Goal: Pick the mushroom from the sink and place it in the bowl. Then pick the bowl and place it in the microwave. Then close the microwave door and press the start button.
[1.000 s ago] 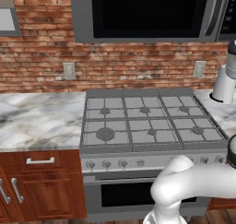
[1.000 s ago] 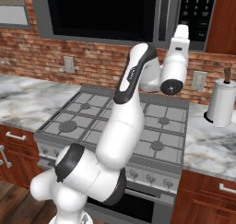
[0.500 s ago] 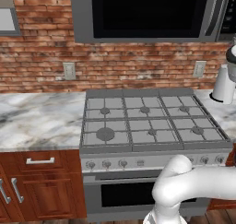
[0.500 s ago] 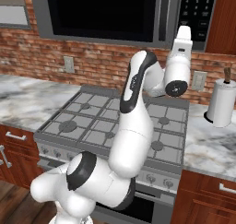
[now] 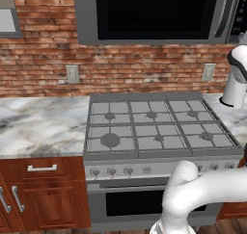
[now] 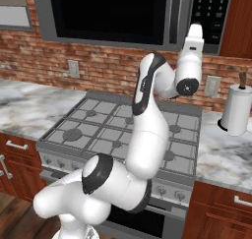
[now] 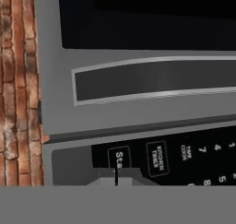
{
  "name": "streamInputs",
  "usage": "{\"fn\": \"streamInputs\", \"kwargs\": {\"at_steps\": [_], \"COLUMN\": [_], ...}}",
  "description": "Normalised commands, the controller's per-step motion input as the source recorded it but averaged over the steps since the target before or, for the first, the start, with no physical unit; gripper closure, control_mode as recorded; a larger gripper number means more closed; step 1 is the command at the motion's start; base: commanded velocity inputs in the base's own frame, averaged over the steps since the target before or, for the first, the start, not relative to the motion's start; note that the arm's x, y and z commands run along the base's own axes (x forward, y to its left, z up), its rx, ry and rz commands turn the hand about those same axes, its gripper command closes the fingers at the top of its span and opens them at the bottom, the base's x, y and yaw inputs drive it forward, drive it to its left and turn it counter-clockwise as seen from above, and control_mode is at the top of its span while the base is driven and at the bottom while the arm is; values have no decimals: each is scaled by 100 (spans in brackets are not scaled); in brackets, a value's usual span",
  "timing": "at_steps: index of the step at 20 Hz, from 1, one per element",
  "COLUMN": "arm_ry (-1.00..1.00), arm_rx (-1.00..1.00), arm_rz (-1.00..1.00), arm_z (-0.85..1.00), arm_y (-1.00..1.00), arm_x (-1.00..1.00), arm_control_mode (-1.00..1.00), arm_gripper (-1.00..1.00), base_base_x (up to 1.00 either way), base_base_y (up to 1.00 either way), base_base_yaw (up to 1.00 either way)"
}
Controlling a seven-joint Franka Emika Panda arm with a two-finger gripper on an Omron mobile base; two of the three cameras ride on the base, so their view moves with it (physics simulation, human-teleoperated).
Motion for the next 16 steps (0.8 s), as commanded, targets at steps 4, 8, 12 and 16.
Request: {"fn": "streamInputs", "kwargs": {"at_steps": [4,8,12,16], "arm_ry": [0,1,3,4], "arm_rx": [4,5,3,2], "arm_rz": [0,1,1,0], "arm_z": [0,2,3,9], "arm_y": [-11,-17,-8,-1], "arm_x": [22,25,32,34], "arm_control_mode": [-100,-100,-100,-100], "arm_gripper": [100,100,100,100], "base_base_x": [0,0,0,0], "base_base_y": [0,0,0,0], "base_base_yaw": [0,0,0,0]}}
